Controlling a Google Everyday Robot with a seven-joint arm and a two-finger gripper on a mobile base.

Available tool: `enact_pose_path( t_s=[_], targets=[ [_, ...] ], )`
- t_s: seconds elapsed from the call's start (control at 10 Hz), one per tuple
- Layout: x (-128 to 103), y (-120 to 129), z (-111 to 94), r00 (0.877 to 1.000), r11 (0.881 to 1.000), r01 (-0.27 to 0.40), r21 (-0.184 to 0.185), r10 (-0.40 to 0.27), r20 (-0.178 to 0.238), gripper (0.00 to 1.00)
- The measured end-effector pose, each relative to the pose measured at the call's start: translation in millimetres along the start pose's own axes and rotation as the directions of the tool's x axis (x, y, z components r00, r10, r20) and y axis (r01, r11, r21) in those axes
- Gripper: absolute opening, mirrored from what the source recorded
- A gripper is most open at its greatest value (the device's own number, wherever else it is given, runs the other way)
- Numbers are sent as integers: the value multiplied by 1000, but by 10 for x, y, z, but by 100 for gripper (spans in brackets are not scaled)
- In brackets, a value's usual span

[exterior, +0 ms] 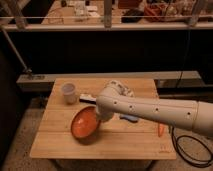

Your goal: Pick up the ceramic bowl

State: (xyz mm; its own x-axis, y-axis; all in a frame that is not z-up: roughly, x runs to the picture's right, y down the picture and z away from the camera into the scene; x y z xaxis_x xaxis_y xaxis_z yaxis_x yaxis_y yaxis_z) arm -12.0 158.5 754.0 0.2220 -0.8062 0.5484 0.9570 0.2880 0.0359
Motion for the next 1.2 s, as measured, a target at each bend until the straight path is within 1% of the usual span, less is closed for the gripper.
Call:
enact_pose_path(
  t_s=[1.2],
  targets=[
    [-53,14,-208,1000,1000,6,8,-6,0,1]
  ],
)
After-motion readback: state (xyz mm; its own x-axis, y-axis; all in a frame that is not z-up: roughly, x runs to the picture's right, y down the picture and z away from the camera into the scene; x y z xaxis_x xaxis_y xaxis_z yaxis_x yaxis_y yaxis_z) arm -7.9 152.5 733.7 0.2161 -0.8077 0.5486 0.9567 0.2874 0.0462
